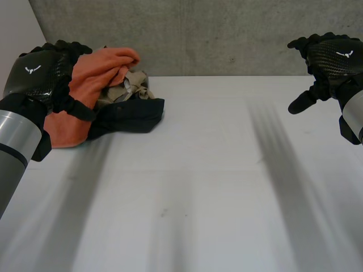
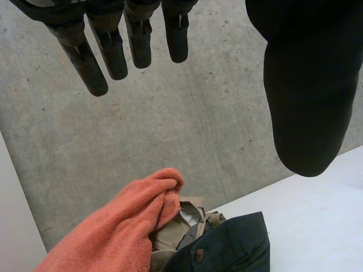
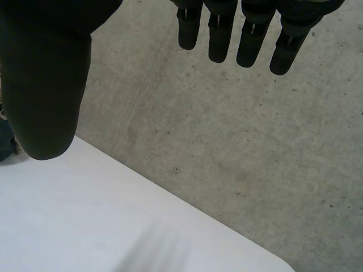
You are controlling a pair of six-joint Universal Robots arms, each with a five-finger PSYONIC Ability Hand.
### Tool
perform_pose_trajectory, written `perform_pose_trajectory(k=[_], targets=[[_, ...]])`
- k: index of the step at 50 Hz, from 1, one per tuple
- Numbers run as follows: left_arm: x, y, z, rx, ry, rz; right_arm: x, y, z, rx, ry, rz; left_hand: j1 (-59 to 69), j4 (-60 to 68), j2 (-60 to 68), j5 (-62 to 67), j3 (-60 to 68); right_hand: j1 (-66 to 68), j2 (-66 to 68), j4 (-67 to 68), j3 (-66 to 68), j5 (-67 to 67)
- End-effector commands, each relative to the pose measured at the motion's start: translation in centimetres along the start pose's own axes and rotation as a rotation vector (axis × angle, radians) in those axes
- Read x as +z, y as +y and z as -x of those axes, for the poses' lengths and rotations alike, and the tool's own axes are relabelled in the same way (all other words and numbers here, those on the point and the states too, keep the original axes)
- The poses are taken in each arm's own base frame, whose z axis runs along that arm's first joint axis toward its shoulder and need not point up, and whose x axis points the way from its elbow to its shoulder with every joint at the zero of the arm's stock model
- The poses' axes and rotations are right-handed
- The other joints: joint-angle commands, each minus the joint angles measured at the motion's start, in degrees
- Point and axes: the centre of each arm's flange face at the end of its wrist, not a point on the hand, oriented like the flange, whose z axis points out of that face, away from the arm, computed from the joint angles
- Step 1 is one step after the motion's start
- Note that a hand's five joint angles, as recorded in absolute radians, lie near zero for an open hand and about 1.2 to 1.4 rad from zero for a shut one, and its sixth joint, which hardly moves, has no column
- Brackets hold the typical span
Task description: Fold the laundry.
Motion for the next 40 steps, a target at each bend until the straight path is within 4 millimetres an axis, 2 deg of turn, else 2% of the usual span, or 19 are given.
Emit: perform_pose_trajectory(k=[1, 8, 12, 15, 16, 19, 20, 23, 24, 27, 28, 31, 32, 35, 40], targets=[[0.0, -0.2, 0.0, 0.001, 0.002, -0.011, 0.2, 0.0, -0.2, 0.037, 0.007, -0.016, -5.77, -5.98, -5.91, -5.77, -5.68, -5.25, -5.78, -6.08, -6.00, -5.55], [0.4, -0.6, 0.0, 0.002, 0.001, -0.034, 0.1, 0.0, -0.1, 0.044, 0.004, -0.016, -5.77, -5.98, -5.91, -5.77, -5.68, -5.25, -5.78, -6.08, -6.00, -5.55], [1.4, -1.7, 0.2, 0.005, -0.005, -0.099, 0.1, 0.0, -0.1, 0.041, 0.004, -0.016, -5.77, -5.98, -5.91, -5.77, -5.68, -5.25, -5.78, -6.08, -6.00, -5.55], [3.2, -1.9, 0.7, 0.010, -0.024, -0.133, 0.1, 0.0, 0.0, 0.037, 0.001, -0.017, -5.77, -5.98, -5.91, -5.77, -5.68, -5.25, -5.78, -6.08, -6.00, -5.55], [4.6, -1.5, 1.6, 0.020, -0.048, -0.131, 0.1, 0.0, 0.0, 0.037, 0.001, -0.017, -5.77, -5.98, -5.91, -5.77, -5.68, -5.25, -5.78, -6.08, -6.00, -5.55], [7.2, -0.7, 3.4, 0.049, -0.093, -0.123, 0.1, 0.0, 0.0, 0.035, -0.002, -0.016, -5.77, -5.98, -5.91, -5.77, -5.68, -5.25, -5.78, -6.08, -6.00, -5.55], [9.0, 0.1, 4.9, 0.074, -0.127, -0.112, 0.1, 0.0, 0.1, 0.034, -0.003, -0.016, -5.77, -5.98, -5.91, -5.77, -5.68, -5.25, -5.78, -6.08, -6.00, -5.55], [11.8, 1.6, 6.7, 0.116, -0.164, -0.096, 0.1, 0.1, 0.1, 0.034, -0.005, -0.013, -5.77, -5.98, -5.91, -5.77, -5.68, -5.25, -5.78, -6.08, -6.00, -5.55], [13.6, 2.9, 7.8, 0.145, -0.181, -0.079, 0.1, 0.1, 0.1, 0.034, -0.005, -0.013, -5.77, -5.98, -5.91, -5.77, -5.68, -5.25, -5.78, -6.08, -6.00, -5.55], [16.0, 5.2, 9.5, 0.201, -0.208, -0.055, 0.0, 0.3, 0.2, 0.032, -0.006, -0.008, -5.77, -5.98, -5.91, -5.77, -5.68, -5.25, -5.78, -6.08, -6.00, -5.55], [17.4, 6.6, 10.2, 0.243, -0.210, -0.044, 0.0, 0.3, 0.1, 0.030, -0.005, -0.008, -5.77, -5.98, -5.91, -5.77, -5.68, -5.25, -5.78, -6.08, -6.00, -5.55], [19.0, 9.2, 10.9, 0.293, -0.208, -0.016, 0.1, 0.4, 0.2, 0.029, -0.007, -0.005, -5.77, -5.98, -5.91, -5.77, -5.68, -5.25, -5.78, -6.08, -6.00, -5.55], [19.9, 11.1, 11.8, 0.313, -0.204, 0.004, 0.1, 0.4, 0.1, 0.029, -0.005, -0.005, -5.77, -5.98, -5.91, -5.77, -5.68, -5.25, -5.78, -6.08, -6.00, -5.55], [21.0, 14.0, 12.8, 0.322, -0.147, 0.016, 0.4, 1.0, 0.2, 0.029, -0.007, 0.011, -5.77, -5.98, -5.91, -5.77, -5.68, -5.25, -5.78, -6.08, -6.00, -5.55], [22.0, 17.4, 12.4, 0.323, -0.026, -0.003, 0.7, 1.3, 0.2, 0.028, -0.007, 0.019, -5.77, -5.98, -5.91, -5.77, -5.68, -5.25, -5.78, -6.08, -6.00, -5.55]])
